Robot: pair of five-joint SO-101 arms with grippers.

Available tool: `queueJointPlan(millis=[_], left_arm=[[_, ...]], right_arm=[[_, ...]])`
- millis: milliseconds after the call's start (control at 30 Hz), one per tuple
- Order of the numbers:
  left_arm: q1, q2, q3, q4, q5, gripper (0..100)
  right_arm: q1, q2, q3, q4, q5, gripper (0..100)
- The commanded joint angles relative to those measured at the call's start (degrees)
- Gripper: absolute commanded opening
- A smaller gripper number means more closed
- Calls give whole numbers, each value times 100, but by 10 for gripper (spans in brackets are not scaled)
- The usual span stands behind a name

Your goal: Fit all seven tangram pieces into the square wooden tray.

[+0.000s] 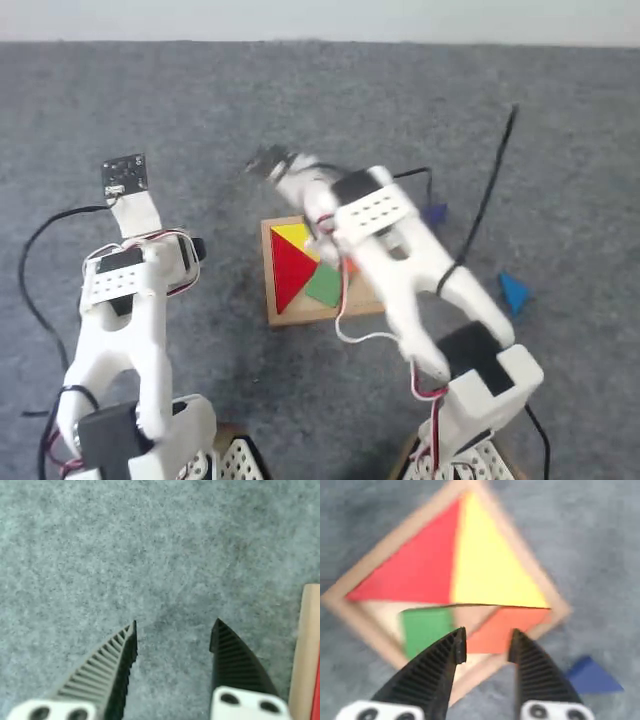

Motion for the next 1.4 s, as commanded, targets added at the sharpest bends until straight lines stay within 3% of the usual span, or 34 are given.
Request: queueJointPlan(millis=[0,667,1033,1367], left_arm=[[132,-202,-163,-105,62,235],[149,-202,-154,-123,53,235],[149,-202,-145,-114,53,235],[141,-202,-136,-123,53,235]], right_arm=[[409,-259,-26,-391,-246,4],[-558,321,396,-242,-281,16],[347,-40,440,-233,-290,16],[-347,620,536,-286,-264,16]])
